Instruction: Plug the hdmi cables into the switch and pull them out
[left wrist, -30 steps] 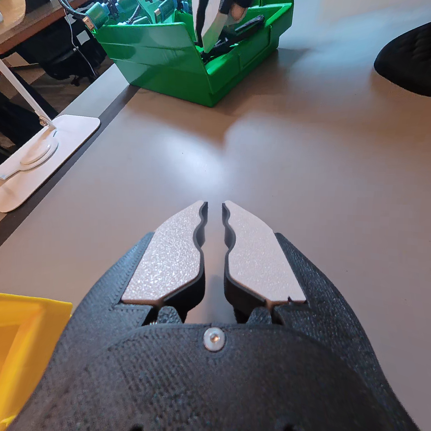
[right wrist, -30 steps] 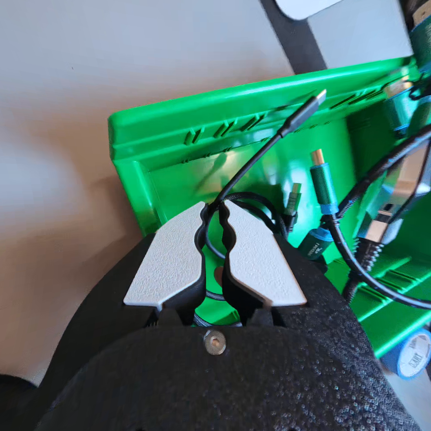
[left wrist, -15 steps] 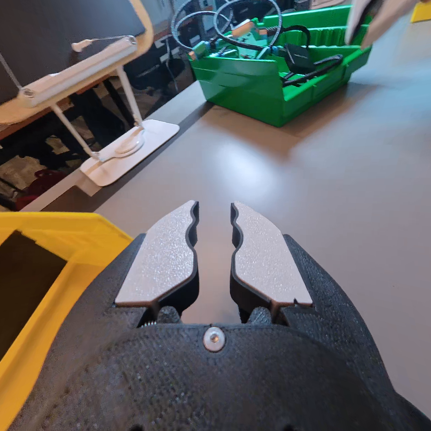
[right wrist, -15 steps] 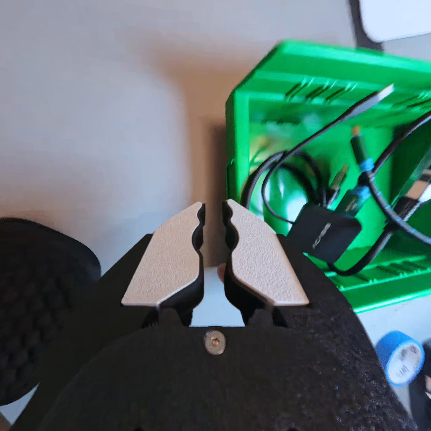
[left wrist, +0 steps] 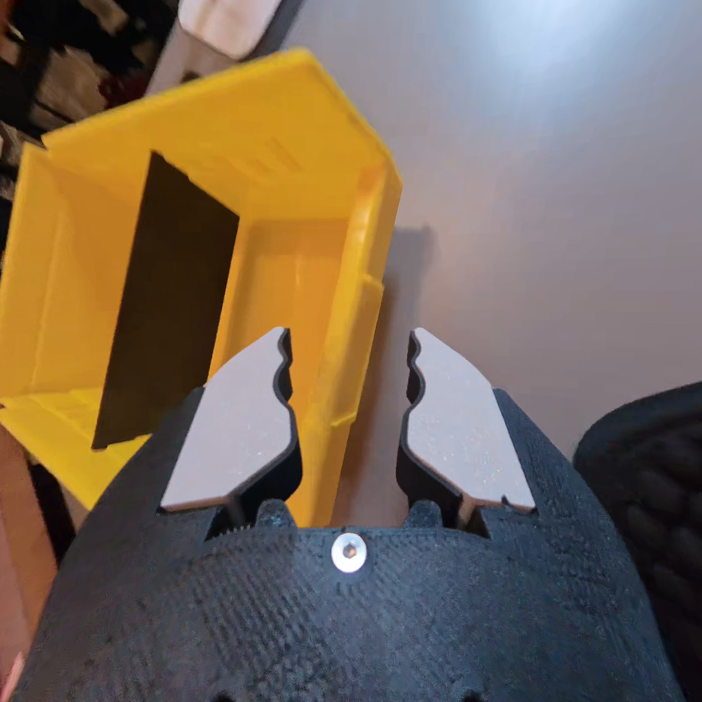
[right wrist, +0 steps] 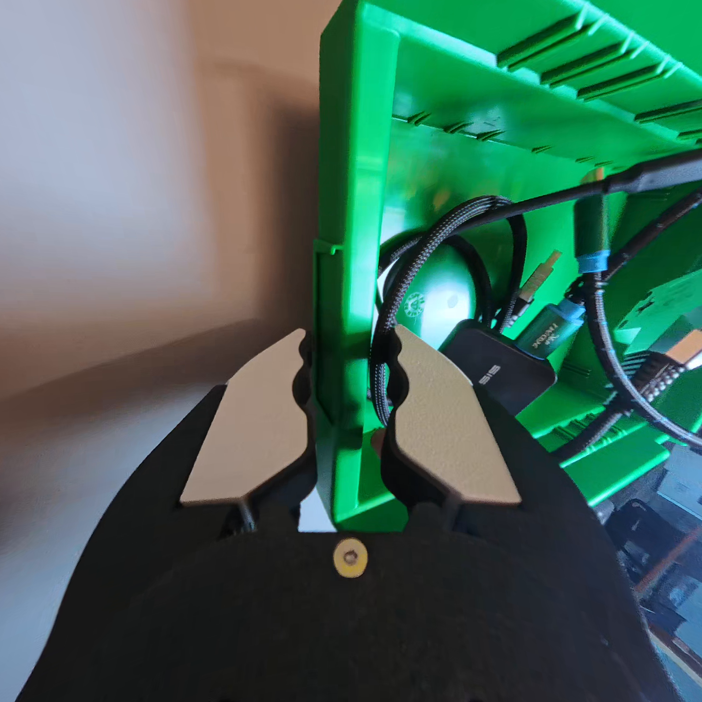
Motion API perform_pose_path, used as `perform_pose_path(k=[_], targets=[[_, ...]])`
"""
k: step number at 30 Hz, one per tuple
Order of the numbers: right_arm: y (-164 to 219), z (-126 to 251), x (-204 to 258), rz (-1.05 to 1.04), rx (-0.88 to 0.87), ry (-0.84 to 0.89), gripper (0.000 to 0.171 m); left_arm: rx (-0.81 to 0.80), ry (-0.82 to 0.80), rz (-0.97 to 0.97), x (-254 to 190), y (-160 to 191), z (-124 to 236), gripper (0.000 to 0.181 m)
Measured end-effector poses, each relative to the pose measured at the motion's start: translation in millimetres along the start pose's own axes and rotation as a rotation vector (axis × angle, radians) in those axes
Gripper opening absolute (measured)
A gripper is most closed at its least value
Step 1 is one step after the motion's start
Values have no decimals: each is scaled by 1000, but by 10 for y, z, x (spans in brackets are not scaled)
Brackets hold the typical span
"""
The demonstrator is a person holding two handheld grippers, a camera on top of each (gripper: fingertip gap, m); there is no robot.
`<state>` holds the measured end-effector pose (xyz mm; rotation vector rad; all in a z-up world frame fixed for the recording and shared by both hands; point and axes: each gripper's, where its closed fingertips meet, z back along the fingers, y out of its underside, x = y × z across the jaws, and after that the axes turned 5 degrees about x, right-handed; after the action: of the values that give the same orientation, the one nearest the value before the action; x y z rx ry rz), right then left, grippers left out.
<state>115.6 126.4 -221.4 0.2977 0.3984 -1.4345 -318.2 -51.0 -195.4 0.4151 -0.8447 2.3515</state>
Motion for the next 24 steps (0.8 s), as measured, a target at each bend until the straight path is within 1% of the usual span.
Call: perform_pose_path(k=[3,5,6,7,8,10,13,15,20,22,24], targets=[[-19,-23,-6,13,19,8,38,115,-2,-32,82,234,-133,64],[-7,23,-43,9,28,50,44,166,3,-50,106,338,-241,65],[-4,75,-57,2,21,71,45,186,7,-63,105,377,-289,64],[-18,144,-54,-4,-4,85,45,189,12,-71,96,386,-322,57],[-39,217,-16,-8,-41,81,44,174,18,-77,87,362,-343,52],[-32,326,91,-12,-87,58,41,179,38,-96,43,357,-373,34],[210,323,156,-24,-3,63,42,177,-12,-141,57,322,-392,33],[317,271,171,-43,19,53,42,165,-20,-165,28,296,-387,33],[253,203,113,-54,-9,43,40,115,40,-240,-264,118,-318,33],[213,92,93,-33,11,42,39,88,63,-285,-423,3,-292,33],[186,31,61,-11,36,47,34,55,87,-325,-578,-115,-268,33]])
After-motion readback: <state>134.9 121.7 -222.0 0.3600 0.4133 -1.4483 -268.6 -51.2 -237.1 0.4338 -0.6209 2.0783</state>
